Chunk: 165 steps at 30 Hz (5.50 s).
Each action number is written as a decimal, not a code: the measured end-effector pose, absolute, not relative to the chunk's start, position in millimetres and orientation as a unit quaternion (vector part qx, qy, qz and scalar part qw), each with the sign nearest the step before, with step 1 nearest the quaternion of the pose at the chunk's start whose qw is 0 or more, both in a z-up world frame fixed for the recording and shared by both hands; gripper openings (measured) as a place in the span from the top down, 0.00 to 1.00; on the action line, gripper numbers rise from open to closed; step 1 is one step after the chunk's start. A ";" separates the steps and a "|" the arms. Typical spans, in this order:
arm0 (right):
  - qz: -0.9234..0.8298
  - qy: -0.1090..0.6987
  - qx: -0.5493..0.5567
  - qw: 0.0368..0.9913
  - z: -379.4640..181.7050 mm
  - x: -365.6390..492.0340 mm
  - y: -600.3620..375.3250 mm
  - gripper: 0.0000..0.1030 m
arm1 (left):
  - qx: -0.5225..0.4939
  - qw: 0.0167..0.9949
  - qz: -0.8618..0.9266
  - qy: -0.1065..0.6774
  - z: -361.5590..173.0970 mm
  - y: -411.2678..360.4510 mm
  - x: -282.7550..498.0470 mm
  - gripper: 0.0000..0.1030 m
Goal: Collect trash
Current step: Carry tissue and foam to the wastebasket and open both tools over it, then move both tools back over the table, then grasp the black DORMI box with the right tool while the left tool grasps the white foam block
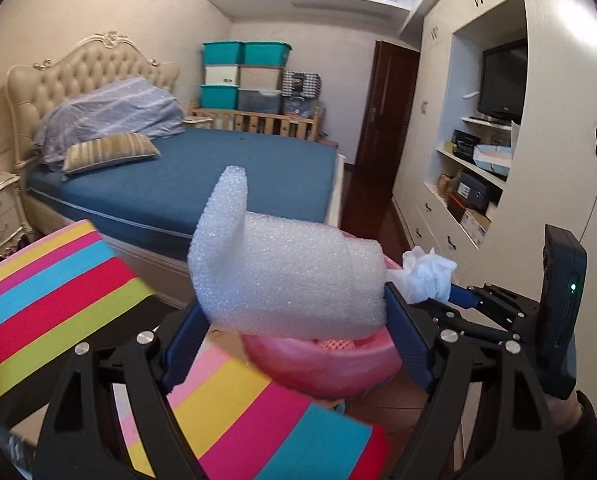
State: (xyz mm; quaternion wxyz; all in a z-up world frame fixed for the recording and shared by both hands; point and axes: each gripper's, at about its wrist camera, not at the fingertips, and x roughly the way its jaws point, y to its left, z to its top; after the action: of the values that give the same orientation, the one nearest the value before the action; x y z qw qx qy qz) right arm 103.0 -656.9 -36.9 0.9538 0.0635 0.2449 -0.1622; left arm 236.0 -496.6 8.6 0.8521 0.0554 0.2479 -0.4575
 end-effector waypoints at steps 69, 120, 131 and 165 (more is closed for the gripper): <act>0.138 0.316 -0.026 0.938 -44.4 169.1 -322.4 0.22 | -0.025 0.933 0.014 0.358 -70.1 8.7 179.7 0.05; 0.191 0.382 -0.113 0.897 -69.3 251.2 -236.5 0.55 | -0.061 0.908 0.069 0.409 -92.5 41.6 181.5 0.35; 0.178 0.368 -0.107 0.906 -66.0 247.7 -243.7 0.63 | -0.040 0.920 0.061 0.384 -92.3 39.2 179.2 0.62; 0.189 0.293 -0.040 0.937 -30.9 147.5 -276.7 0.63 | -0.030 0.966 -0.006 0.256 -35.5 -8.0 127.7 0.63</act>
State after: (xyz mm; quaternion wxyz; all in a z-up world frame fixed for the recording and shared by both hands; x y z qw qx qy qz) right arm 147.5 -276.7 -30.9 0.9365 -0.0403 0.2927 0.1886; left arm 127.7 -8.0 -35.5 0.9661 -0.0300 0.2562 -0.0063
